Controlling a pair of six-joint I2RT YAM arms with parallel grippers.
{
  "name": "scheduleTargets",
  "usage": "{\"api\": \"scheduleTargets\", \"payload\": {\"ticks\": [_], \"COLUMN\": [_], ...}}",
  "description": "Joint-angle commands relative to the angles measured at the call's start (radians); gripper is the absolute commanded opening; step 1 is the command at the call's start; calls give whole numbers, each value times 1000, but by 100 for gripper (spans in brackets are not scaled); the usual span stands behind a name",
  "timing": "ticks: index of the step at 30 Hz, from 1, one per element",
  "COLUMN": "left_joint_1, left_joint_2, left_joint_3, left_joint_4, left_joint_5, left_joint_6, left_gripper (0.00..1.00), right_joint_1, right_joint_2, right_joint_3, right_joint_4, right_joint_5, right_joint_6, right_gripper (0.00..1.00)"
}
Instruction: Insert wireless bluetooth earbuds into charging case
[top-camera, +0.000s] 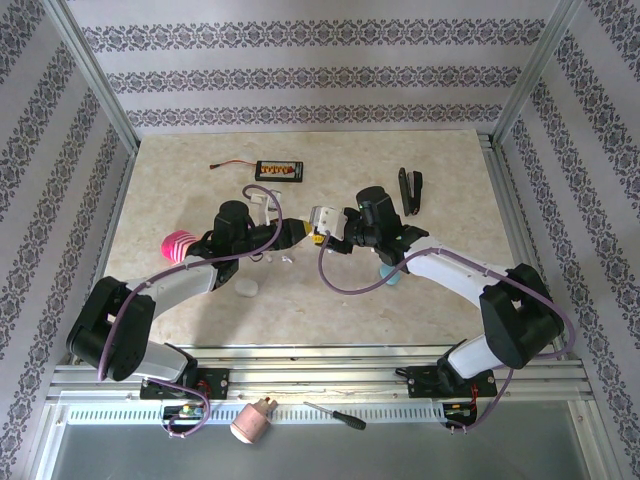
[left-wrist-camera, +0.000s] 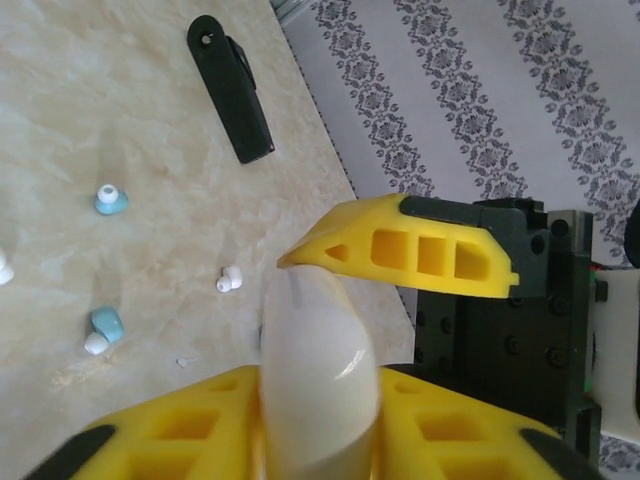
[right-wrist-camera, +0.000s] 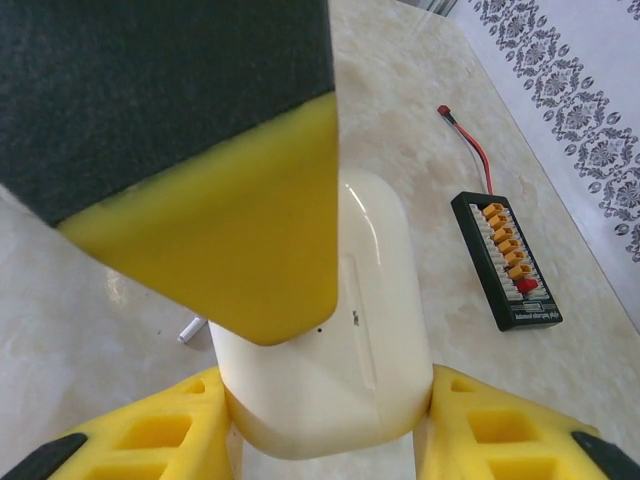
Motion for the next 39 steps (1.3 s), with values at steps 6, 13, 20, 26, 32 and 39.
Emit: {"api": "scheduleTargets", "payload": {"ticks": [6, 13, 20, 26, 32, 39], "left_joint_1": [-12, -11, -14, -18, -26, -33], "left_joint_2": [-1, -55, -89, -95, -94, -93], "left_joint_3": [-16, -82, -100, -106, -99, -102], "left_joint_4": [104, 263, 359, 448, 452, 482], "left_joint_5": [51, 170, 324, 393, 416, 425], "left_joint_6": [89, 443, 592, 595, 596, 581], "left_gripper": [11, 6, 6, 7, 6, 7], "right_joint_1": [-31, -162, -190, -185, -167, -159], "right_joint_2": [-57, -128, -143, -128, -97, -100], "right_joint_3": [-20, -23, 6, 25, 49, 43], "right_joint_4": [20, -22, -13, -9, -12, 6], "right_joint_5": [-112, -552, -668, -758, -747, -614], "right_joint_6": [68, 317, 615, 630, 641, 640], "right_gripper": [56, 64, 60, 50, 45, 50]}}
